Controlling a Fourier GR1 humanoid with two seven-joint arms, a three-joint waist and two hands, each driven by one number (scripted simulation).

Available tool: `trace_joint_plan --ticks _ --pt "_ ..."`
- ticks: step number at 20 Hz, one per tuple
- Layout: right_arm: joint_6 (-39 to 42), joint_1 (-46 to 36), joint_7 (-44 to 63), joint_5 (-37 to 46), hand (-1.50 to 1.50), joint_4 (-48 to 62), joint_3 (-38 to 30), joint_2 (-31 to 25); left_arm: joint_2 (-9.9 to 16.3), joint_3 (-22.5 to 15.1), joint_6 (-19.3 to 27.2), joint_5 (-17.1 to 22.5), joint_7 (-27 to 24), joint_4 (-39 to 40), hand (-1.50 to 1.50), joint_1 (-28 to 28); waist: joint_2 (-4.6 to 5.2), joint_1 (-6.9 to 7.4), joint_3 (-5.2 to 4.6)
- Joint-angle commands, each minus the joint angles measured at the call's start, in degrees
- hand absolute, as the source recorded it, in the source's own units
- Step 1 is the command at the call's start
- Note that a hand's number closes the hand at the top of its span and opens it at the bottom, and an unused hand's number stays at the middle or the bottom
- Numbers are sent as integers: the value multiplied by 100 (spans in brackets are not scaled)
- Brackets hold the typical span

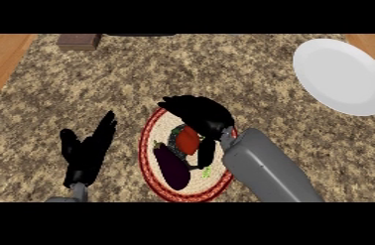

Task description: Pick the bell pepper from the placemat and place it in the plate

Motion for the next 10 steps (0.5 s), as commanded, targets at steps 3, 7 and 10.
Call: trace_joint_plan --ticks 3,7,10 --pt "-372 -114 57 845 -150 639 58 423 -116 -118 195 -167 644 -475 0 -82 13 27 -11" --pt "-560 118 -183 1222 -150 926 -2 452 -246 -38 -12 -189 143 65 0 0 16 5 -13" --pt "-419 437 -348 1352 -150 629 -20 363 25 277 -327 65 323 -150 0 40 9 -7 -12"
